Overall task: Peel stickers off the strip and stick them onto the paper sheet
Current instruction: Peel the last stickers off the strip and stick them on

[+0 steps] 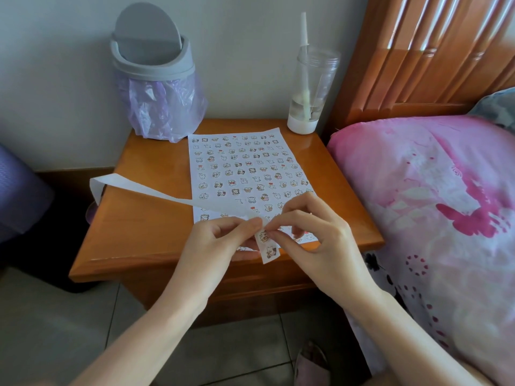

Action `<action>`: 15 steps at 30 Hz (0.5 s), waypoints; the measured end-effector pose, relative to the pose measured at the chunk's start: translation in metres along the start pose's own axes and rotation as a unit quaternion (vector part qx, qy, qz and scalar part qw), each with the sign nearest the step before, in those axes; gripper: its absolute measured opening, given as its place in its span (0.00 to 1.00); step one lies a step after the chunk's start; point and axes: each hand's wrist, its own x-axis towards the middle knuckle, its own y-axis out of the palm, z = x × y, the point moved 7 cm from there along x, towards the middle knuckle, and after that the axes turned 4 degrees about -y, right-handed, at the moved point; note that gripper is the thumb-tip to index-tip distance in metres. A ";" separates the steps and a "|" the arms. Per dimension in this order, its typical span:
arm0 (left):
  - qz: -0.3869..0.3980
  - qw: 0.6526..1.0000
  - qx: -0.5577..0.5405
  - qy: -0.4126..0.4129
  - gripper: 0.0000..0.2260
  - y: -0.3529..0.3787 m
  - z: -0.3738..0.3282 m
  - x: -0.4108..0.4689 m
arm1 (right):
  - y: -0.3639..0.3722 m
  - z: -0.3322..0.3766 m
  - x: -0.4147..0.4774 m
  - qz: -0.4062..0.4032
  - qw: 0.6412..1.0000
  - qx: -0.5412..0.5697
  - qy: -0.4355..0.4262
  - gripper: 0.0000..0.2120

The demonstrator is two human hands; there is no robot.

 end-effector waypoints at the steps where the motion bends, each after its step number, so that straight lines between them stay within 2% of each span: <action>1: 0.000 1.000 -0.001 -0.001 0.08 0.000 0.000 0.000 | 0.000 0.000 0.000 0.003 1.000 -0.006 -0.002 0.06; 6: 0.005 1.000 -0.003 0.002 0.09 0.001 0.000 0.000 | 0.004 0.001 0.000 0.034 0.999 -0.003 0.004 0.05; 9: 0.001 1.000 0.011 0.007 0.09 0.003 0.000 0.000 | 0.005 -0.003 0.001 0.062 0.994 0.070 0.056 0.01; 11: -0.012 0.999 0.033 0.011 0.08 0.002 0.000 0.002 | 0.001 -0.007 0.002 0.076 0.984 0.127 0.103 0.03; 15: -0.036 0.997 0.069 0.016 0.08 -0.002 0.001 0.002 | -0.025 -0.033 0.004 0.048 0.963 0.172 0.199 0.02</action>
